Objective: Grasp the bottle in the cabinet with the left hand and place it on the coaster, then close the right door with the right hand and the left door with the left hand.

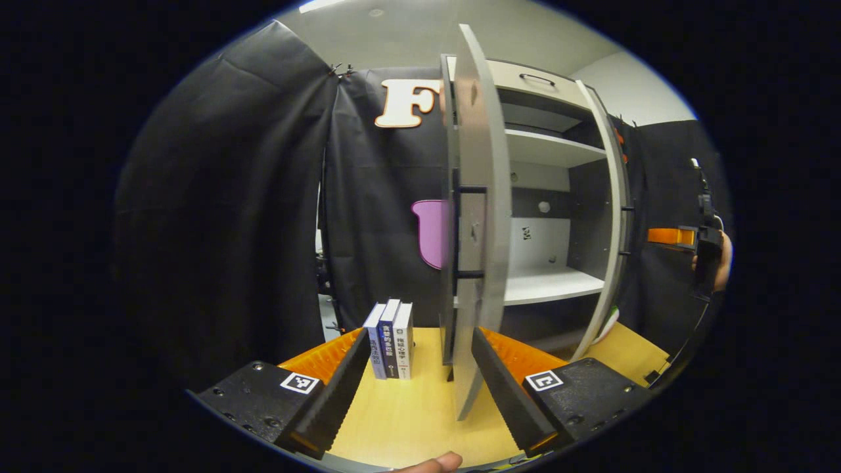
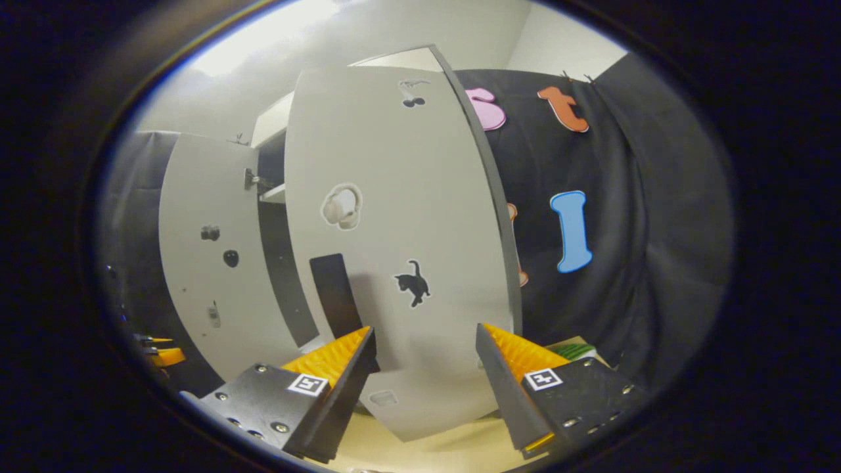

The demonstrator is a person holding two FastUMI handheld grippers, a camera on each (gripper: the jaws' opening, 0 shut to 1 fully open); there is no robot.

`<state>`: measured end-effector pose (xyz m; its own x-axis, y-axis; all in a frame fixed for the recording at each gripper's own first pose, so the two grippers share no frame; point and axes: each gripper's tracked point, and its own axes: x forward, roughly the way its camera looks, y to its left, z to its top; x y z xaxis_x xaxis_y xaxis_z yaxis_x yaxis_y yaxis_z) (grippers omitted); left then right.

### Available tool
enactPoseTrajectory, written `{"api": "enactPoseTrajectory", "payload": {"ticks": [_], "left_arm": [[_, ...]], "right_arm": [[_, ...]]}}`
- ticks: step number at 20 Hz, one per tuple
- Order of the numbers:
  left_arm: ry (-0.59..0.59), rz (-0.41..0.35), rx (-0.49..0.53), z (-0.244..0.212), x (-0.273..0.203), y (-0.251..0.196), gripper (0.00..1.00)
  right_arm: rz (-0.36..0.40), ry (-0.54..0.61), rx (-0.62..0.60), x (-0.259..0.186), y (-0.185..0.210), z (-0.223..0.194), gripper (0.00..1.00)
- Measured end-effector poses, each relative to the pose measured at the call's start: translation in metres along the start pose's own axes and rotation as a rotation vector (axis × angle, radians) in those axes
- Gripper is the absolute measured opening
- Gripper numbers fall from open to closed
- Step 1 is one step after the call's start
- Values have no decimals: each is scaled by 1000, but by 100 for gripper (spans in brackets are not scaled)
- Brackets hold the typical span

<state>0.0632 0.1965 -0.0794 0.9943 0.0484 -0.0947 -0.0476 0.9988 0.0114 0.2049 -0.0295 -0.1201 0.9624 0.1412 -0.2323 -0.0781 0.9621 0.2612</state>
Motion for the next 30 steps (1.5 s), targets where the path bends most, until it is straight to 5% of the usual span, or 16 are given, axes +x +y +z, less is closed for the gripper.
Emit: {"api": "enactPoseTrajectory", "payload": {"ticks": [8,13,16,21,27,29,30], "left_arm": [[-67,54,-4,51,72,51,96],[-53,-123,-47,81,100,9,98],[-86,-96,26,94,103,2,88],[-49,-87,6,91,98,-35,88],[-59,-36,2,96,92,-51,88],[-78,-21,3,100,91,-52,95],[-85,-13,9,101,89,-52,88]], "right_arm": [[-5,-7,-21,-44,-12,4,93],[-33,-28,-20,-74,-7,9,93],[-53,-76,-23,-97,6,26,93],[-46,-125,-7,-153,33,39,93],[-124,-160,-76,-230,40,50,93],[-144,-183,-85,-251,46,52,93],[-145,-189,-77,-258,50,50,93]]}}
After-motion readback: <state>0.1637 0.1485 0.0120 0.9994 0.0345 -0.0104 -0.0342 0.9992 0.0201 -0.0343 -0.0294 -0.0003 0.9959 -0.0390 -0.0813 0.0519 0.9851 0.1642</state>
